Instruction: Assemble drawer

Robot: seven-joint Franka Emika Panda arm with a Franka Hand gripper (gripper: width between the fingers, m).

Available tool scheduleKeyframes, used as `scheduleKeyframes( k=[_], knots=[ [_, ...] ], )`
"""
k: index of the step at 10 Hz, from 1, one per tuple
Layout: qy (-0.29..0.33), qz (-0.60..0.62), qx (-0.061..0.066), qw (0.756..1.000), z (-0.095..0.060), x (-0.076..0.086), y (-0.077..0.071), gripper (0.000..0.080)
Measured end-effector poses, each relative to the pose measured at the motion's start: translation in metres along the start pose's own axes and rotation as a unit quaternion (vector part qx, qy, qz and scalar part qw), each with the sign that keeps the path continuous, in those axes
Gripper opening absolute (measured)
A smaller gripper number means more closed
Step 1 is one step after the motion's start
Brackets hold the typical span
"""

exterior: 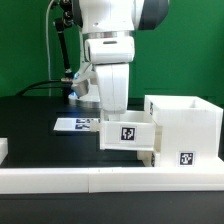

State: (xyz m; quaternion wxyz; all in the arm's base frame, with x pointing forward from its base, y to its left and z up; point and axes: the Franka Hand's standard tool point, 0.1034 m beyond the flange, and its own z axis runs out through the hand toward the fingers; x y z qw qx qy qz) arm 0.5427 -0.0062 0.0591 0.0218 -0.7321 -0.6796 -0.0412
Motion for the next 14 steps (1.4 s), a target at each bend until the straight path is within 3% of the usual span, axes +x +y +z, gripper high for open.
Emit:
scheduleKeyframes(
  k=[14],
  knots=[
    [0.002,0.002,0.011,1.0,0.007,0.013,-0.005,0.0041]
  ],
)
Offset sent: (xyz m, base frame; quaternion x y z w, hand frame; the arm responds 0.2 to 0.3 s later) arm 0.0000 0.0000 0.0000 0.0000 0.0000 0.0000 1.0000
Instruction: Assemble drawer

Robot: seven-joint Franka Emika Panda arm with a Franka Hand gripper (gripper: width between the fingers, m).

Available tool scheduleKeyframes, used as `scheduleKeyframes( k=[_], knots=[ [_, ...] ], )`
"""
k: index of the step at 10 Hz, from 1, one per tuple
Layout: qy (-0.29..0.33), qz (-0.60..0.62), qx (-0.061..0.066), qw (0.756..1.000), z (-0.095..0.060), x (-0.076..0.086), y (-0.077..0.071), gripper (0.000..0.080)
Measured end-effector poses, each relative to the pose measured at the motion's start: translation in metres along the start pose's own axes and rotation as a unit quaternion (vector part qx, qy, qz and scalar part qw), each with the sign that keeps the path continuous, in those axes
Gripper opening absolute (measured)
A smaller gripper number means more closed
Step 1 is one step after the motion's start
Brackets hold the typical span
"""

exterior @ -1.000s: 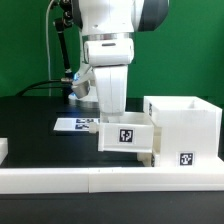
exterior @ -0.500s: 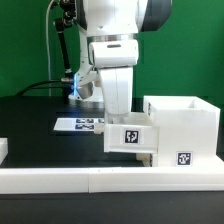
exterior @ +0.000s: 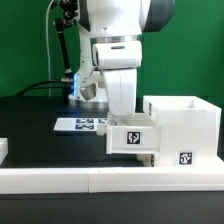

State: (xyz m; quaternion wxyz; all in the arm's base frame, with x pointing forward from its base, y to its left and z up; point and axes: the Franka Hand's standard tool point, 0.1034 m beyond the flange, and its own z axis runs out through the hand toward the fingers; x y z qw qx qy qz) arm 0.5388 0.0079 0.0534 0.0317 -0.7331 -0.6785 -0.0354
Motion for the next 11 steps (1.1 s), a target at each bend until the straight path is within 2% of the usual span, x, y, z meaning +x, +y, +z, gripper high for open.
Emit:
scheduleKeyframes(
  k=[5,7,8,11],
  knots=[
    [0.0,0.003,0.0,1.0,0.0003,-0.0021,0.0005,0.0041],
    [0.001,-0.027,-0.001,1.0,0.0007,-0.009,0.0012,0.0041],
    [0.0,-0.039,0.004,0.999,0.0009,-0.0102,0.0001,0.0041],
    [0.001,-0.046,-0.001,0.999,0.0009,-0.0079,0.0018,0.0041]
  ],
)
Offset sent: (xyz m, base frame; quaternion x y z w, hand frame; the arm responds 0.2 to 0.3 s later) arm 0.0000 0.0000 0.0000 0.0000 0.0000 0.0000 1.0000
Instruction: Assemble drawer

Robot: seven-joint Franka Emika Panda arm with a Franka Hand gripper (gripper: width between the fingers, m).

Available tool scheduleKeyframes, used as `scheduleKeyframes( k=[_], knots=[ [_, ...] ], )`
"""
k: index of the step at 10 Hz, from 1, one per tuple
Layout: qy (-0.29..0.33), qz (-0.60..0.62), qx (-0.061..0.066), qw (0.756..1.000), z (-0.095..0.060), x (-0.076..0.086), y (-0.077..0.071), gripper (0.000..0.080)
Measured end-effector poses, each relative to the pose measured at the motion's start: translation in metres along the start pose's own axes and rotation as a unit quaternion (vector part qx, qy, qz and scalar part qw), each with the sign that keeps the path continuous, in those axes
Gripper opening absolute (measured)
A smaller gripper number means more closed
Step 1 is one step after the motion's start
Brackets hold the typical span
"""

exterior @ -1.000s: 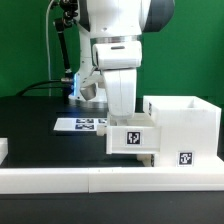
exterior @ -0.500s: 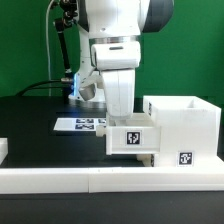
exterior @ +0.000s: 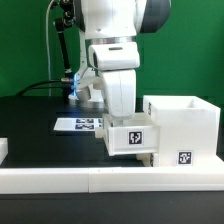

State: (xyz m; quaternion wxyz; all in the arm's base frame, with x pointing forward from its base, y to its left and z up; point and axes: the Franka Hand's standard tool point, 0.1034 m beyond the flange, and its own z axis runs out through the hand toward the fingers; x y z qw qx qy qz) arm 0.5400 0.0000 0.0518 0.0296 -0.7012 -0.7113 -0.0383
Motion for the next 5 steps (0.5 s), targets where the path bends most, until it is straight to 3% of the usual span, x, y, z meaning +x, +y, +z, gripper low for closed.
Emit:
scheduleKeyframes(
  k=[5],
  knots=[
    [0.0,0.026,-0.001,1.0,-0.0005,0.009,0.002,0.0041]
  ],
)
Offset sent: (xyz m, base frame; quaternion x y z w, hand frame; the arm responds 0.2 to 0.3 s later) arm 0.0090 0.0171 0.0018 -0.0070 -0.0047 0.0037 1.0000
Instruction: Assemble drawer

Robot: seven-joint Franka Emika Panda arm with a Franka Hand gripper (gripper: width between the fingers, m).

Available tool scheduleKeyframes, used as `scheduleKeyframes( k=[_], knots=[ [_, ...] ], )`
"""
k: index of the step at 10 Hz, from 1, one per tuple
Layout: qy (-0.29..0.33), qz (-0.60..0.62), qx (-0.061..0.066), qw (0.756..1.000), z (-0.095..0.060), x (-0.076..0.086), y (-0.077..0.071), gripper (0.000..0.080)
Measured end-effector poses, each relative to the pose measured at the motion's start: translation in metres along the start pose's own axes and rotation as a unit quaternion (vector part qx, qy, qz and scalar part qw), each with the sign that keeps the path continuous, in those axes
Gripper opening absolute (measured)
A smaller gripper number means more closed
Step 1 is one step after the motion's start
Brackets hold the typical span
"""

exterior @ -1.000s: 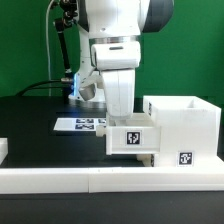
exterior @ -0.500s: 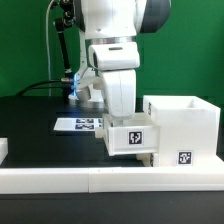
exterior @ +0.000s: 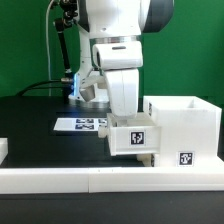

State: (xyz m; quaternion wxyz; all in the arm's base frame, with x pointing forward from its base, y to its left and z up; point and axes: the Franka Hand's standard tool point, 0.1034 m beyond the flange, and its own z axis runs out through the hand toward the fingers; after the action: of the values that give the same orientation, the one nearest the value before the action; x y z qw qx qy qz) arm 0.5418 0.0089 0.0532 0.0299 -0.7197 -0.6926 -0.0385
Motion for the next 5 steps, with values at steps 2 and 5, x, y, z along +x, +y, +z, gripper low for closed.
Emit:
scheduleKeyframes(
  k=[2,5],
  knots=[
    [0.0,0.012,-0.001,1.0,0.0,0.0084,0.001,0.0041],
    [-0.002,0.001,-0.013,1.0,0.0,0.011,0.002,0.0041]
  ],
)
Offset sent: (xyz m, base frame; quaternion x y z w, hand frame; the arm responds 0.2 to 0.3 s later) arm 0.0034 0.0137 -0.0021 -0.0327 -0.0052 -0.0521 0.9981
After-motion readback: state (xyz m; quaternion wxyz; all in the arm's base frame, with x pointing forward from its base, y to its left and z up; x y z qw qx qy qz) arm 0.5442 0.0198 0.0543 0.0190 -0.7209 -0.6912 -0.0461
